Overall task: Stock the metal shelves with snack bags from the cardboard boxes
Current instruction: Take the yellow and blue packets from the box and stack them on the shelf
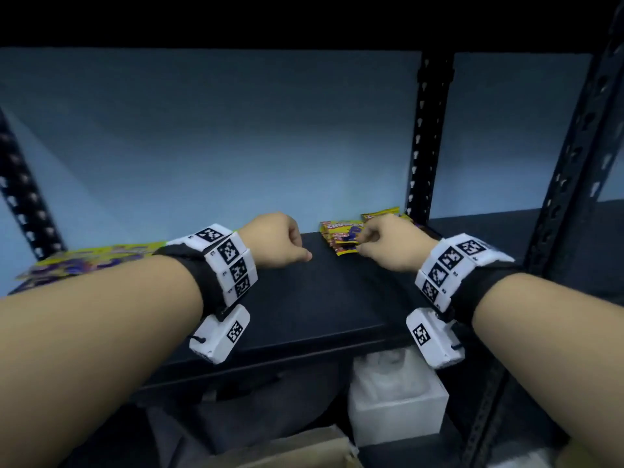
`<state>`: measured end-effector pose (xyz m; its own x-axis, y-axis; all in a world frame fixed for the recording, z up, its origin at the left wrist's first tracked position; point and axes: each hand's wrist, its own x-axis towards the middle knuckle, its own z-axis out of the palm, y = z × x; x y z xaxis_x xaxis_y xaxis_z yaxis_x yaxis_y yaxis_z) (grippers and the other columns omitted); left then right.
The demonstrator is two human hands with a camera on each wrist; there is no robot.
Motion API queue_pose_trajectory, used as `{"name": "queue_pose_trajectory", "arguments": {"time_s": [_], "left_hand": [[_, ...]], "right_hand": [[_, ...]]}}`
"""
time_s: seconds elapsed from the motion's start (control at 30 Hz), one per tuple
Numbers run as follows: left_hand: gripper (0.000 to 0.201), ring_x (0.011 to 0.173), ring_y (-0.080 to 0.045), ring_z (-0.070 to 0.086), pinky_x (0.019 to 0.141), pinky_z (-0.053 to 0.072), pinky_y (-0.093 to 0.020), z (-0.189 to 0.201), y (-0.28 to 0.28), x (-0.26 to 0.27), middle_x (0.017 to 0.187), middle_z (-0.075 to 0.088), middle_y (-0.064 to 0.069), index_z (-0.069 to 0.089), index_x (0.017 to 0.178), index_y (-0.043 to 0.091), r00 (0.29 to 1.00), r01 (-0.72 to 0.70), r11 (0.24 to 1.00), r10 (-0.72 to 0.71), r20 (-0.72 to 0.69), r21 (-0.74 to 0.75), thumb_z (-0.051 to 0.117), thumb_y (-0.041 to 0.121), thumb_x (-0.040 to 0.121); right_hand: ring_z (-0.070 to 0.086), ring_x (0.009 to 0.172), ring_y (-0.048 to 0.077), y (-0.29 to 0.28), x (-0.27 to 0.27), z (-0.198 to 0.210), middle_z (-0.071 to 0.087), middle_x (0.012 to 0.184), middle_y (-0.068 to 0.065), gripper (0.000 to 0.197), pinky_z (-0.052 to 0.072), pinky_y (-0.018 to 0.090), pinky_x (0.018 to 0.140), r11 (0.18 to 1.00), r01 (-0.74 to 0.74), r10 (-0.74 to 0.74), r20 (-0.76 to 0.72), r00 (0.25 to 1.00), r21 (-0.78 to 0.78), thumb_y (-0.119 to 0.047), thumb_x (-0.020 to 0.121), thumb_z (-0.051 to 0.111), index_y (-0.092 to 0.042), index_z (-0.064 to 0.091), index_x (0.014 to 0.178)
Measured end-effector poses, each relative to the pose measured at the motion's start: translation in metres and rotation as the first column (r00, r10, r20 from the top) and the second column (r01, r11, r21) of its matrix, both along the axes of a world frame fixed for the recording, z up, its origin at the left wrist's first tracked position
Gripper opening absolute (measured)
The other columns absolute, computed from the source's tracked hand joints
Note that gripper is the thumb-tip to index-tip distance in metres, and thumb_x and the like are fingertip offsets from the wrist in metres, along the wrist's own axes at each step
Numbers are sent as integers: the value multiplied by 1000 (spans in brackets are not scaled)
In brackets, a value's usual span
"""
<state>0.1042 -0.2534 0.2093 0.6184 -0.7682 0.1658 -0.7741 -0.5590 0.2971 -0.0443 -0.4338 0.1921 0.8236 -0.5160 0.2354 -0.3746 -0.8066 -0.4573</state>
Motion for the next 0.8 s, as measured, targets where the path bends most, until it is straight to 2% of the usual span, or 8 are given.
{"name": "queue_pose_trajectory", "arguments": {"time_s": [0.1,0.17,0.23,0.33,0.47,0.57,0.63,0.8], "left_hand": [[24,70,-6,59,58,41,-23,-9,53,-12,75,65,10,70,87,21,1000,-8,1000,8,30,9,79,44,84],[23,73,-6,62,64,48,-23,-18,85,-18,77,68,11,71,85,22,1000,0,1000,0,-5,9,80,44,83],[23,74,-5,66,73,54,-27,-28,114,-25,77,71,10,70,83,24,997,16,1000,-15,-81,10,81,44,82],[21,66,-3,68,71,55,-26,-45,151,-38,72,73,8,70,83,25,981,70,998,-67,-182,6,82,42,83],[15,63,-14,70,59,54,-24,-84,186,-55,70,75,0,70,96,15,891,182,983,-152,-427,30,78,27,90],[20,66,-12,69,59,54,-27,-128,202,-54,77,75,-6,69,104,13,809,239,964,-128,-574,121,78,25,91],[20,66,-8,70,59,52,-24,-160,207,-53,76,75,-1,69,105,15,784,248,949,-79,-616,193,78,25,90],[15,63,-6,67,62,51,-25,-234,206,-56,65,70,12,69,99,17,758,208,938,26,-652,279,79,21,89]], "right_hand": [[63,76,9,50,-2,-11,70,82,-6,6,40,11,61,996,-83,81,61,995,44,-24,89,74,-19,72,92],[61,72,2,82,-4,-21,70,79,-8,5,37,7,58,989,-136,128,115,985,61,-24,88,75,-21,72,89],[61,68,1,111,-9,-32,69,73,-8,6,39,8,57,982,-173,157,178,971,79,-25,86,76,-23,71,83],[63,61,3,148,-23,-49,70,65,-4,8,46,17,59,960,-240,210,196,958,146,-22,83,74,-23,70,76],[66,57,7,179,-41,-81,72,64,-2,8,54,25,59,917,-340,337,53,940,210,-16,81,70,-20,71,75],[69,54,16,187,-43,-114,73,66,1,6,57,31,55,874,-375,425,-113,898,309,-13,84,68,-14,71,79],[71,58,18,189,-38,-140,73,65,-4,6,56,27,54,857,-396,482,-238,843,330,-12,86,68,-11,71,81],[70,79,16,203,-26,-206,75,81,-4,11,59,32,78,872,-407,490,-513,705,273,-22,86,65,-18,71,77]]}}
